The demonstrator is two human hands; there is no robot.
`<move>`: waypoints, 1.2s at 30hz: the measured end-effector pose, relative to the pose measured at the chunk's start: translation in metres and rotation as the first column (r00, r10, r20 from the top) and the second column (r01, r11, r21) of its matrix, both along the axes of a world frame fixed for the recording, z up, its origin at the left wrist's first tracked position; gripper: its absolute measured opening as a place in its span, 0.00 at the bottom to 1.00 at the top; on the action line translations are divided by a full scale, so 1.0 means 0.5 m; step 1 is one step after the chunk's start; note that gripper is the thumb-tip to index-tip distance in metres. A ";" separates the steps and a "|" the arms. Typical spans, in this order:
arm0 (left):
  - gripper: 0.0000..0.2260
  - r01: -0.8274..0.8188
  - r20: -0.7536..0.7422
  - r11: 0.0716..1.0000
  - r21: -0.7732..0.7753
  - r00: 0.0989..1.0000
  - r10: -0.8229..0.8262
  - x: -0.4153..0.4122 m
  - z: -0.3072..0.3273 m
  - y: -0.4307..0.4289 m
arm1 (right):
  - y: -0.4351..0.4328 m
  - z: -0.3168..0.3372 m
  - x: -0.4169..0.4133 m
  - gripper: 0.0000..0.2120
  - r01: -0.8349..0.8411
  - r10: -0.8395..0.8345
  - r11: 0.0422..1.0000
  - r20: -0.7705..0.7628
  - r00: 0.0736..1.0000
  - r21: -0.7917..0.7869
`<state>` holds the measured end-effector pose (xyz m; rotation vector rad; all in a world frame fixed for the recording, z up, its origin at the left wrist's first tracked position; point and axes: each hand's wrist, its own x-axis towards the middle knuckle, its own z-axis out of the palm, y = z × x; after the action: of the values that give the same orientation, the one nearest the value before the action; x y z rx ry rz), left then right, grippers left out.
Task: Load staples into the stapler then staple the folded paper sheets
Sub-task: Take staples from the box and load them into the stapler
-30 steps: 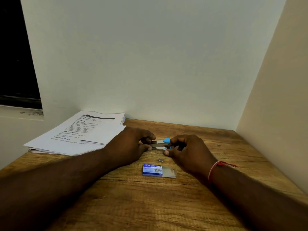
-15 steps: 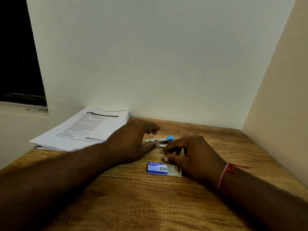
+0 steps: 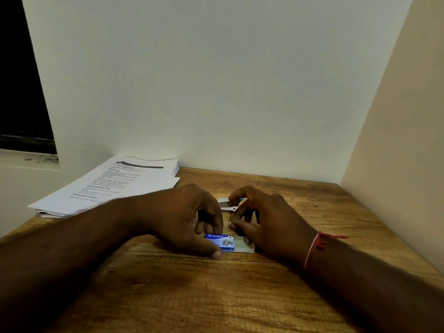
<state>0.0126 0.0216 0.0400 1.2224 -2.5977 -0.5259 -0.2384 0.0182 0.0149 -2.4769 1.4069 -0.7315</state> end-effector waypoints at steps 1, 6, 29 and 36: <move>0.17 -0.009 -0.004 1.000 0.007 1.000 0.009 0.001 0.000 -0.002 | 0.002 0.005 -0.003 0.24 -0.004 0.004 1.000 0.016 1.000 -0.012; 0.14 -0.063 -0.023 0.998 0.003 0.998 0.063 0.018 -0.002 -0.011 | 0.005 0.032 -0.023 0.26 -0.137 0.139 0.989 0.028 0.990 -0.060; 0.13 -0.090 -0.028 0.994 0.063 0.995 0.092 0.042 0.007 -0.022 | -0.035 0.022 -0.056 0.08 -0.178 0.076 0.918 0.283 0.956 0.355; 0.13 -0.109 -0.024 0.992 0.067 0.994 0.111 0.038 0.009 -0.020 | -0.033 0.024 -0.061 0.15 -0.266 0.144 0.881 0.313 0.939 0.391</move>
<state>0.0316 0.0115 0.0445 1.3603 -2.4912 -0.6060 -0.2688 0.0020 0.0271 -2.0475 1.0454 -0.6115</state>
